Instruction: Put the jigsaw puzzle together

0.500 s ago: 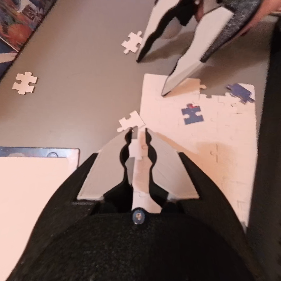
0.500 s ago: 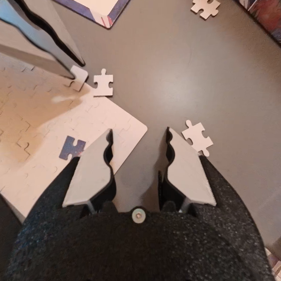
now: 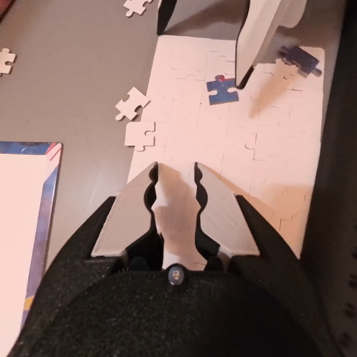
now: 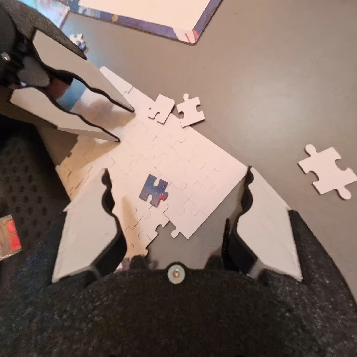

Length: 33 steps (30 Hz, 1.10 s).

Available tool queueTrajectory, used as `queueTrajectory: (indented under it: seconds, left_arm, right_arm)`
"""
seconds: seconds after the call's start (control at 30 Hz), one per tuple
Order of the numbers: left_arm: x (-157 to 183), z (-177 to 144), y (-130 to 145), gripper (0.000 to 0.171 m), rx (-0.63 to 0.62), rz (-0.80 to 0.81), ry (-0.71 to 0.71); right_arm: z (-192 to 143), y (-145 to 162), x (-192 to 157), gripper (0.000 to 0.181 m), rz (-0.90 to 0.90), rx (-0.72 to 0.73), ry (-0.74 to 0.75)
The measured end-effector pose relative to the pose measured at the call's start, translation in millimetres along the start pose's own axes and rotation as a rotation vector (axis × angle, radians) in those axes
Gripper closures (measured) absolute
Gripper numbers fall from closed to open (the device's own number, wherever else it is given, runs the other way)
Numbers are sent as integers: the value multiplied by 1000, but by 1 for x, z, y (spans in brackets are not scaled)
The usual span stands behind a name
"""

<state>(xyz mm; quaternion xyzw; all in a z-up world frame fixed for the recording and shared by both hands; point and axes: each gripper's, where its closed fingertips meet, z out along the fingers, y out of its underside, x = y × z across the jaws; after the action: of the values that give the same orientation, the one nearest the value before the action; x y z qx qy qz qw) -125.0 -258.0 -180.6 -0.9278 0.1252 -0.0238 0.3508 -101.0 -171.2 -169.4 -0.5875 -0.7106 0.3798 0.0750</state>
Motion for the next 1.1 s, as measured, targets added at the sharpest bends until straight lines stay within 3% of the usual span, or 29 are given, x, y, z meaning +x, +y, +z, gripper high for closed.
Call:
queueTrajectory:
  seconds: [0.1,0.13,0.17,0.2,0.23,0.27,0.3,0.37,0.5,0.57,0.63,0.73,0.9,1.1]
  left_arm:
    - [-7,6,-7,143,-7,45,-58]
    - [-8,8,-10,145,-8,53,-70]
    - [-10,12,-14,150,-5,51,-87]
    - [-13,16,-18,159,3,50,-106]
    - [-15,21,-22,167,11,50,-118]
    - [-17,25,-26,169,16,50,-130]
    - [-21,29,-30,168,19,48,-147]
    - [-31,33,-35,161,9,37,-187]
    - [-48,5,-32,129,26,-54,-168]
    - [-47,-20,-19,95,68,-180,-51]
    - [-57,-35,4,79,73,-277,-22]
    - [-65,-30,36,68,36,-352,-39]
    - [-53,-20,29,51,19,-365,-81]
    - [-59,-17,19,49,76,-466,-106]
  right_arm:
    - [-16,-12,-2,54,78,106,-95]
    - [-25,-22,-5,67,95,173,-138]
    - [-42,-36,-28,142,101,263,-322]
    - [-65,-55,-51,141,140,379,-535]
    - [-77,-67,-56,140,211,441,-628]
    - [-76,-68,-55,119,245,414,-636]
    - [-74,-66,-56,125,214,394,-628]
    - [-60,-58,-33,130,176,343,-446]
    - [-34,-2,36,111,-23,55,62]
    - [-27,20,44,102,-159,-54,164]
    - [-28,27,55,84,-233,-76,269]
    - [-22,21,54,89,-174,-2,223]
    - [-8,8,28,82,-104,62,102]
    - [-11,3,22,76,-12,119,32]
